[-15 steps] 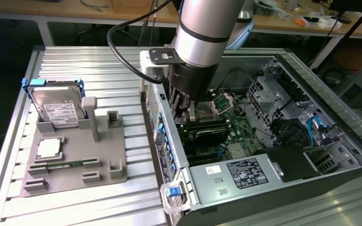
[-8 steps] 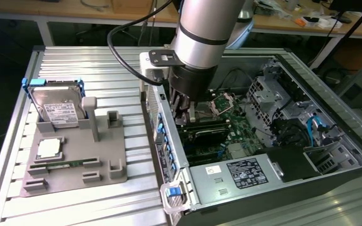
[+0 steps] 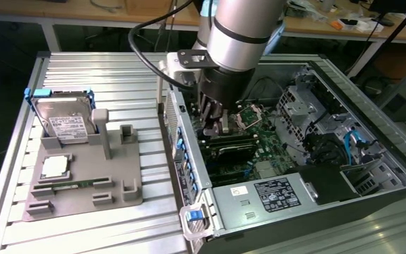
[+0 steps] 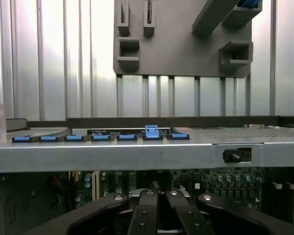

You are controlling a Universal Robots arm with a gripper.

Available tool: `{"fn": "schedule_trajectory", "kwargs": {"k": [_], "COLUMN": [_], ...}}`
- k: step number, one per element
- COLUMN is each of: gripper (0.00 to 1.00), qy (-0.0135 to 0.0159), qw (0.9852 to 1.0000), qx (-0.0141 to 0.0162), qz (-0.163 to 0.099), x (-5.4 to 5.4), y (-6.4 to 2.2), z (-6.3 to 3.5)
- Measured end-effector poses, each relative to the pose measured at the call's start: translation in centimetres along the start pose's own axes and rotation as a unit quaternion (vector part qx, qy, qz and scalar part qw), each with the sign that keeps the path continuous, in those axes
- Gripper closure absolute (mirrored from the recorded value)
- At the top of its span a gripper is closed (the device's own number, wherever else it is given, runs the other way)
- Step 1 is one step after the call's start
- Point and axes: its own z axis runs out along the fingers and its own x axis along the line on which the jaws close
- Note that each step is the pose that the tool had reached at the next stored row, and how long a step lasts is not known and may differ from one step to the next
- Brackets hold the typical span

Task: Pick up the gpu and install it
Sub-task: 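Press down on the gpu until it lock into place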

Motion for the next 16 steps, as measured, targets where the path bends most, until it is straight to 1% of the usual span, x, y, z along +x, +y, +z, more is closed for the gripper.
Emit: {"fn": "schedule_trajectory", "kwargs": {"k": [1, 3, 7, 8, 9, 10, 16], "gripper": [0.89, 0.89, 0.89, 0.89, 0.89, 0.89, 0.89], "qy": [-0.0001, -0.0003, -0.0004, -0.0004, -0.0005, -0.0016, -0.0083], "qw": [1.0000, 1.0000, 1.0000, 1.0000, 1.0000, 1.0000, 1.0000], "qx": [-0.0001, -0.0002, -0.0002, -0.0003, -0.0010, -0.0014, -0.0015], "qz": [0.000, -0.001, -0.002, -0.002, -0.002, -0.002, -0.003], "x": [0.0, 0.1, 0.2, 0.3, 0.3, 0.4, 0.5], "y": [-0.44, -1.59, -3.47, -4.38, -4.57, -4.58, -4.59], "z": [-0.03, -0.09, -0.18, -0.22, -0.22, -0.22, -0.23]}}
